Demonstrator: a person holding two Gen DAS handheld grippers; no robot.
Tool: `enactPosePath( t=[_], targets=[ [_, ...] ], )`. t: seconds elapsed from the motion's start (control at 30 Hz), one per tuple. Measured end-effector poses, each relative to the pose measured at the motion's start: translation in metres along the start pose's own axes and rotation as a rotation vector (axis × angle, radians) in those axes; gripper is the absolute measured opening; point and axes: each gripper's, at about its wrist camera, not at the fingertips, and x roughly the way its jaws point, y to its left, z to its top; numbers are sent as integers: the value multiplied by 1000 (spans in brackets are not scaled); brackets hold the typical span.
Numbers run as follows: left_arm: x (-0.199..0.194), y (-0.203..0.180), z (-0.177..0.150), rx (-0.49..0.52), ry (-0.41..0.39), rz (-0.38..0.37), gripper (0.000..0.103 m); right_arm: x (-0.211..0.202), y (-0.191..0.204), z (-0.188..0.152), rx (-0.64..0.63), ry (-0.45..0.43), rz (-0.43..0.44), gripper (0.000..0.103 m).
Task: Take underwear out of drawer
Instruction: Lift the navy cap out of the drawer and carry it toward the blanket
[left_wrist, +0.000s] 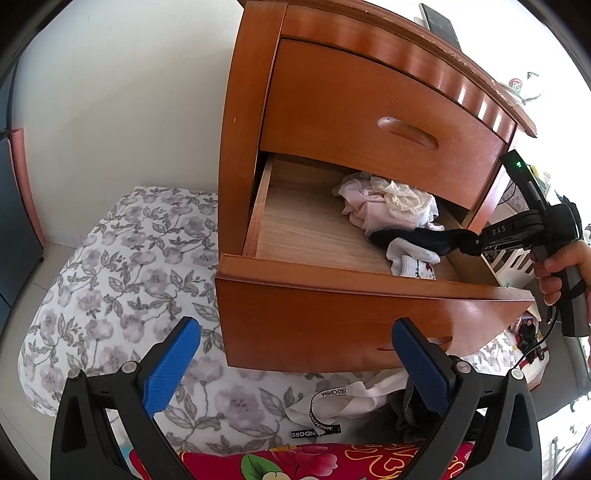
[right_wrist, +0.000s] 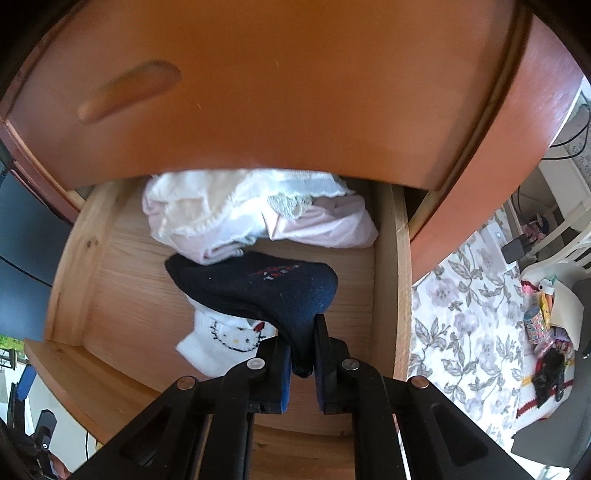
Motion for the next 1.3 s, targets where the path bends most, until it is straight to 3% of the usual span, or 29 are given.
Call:
enactPosePath(
  t=[0.87,1.3],
  targets=[
    [-15,-9,3,11,-20,3,103,-79,0,-12,23,-230,53,10],
    [-25,-16,3,29,-35,1,103,-177,9,-32,13,-481,146,10]
  ],
)
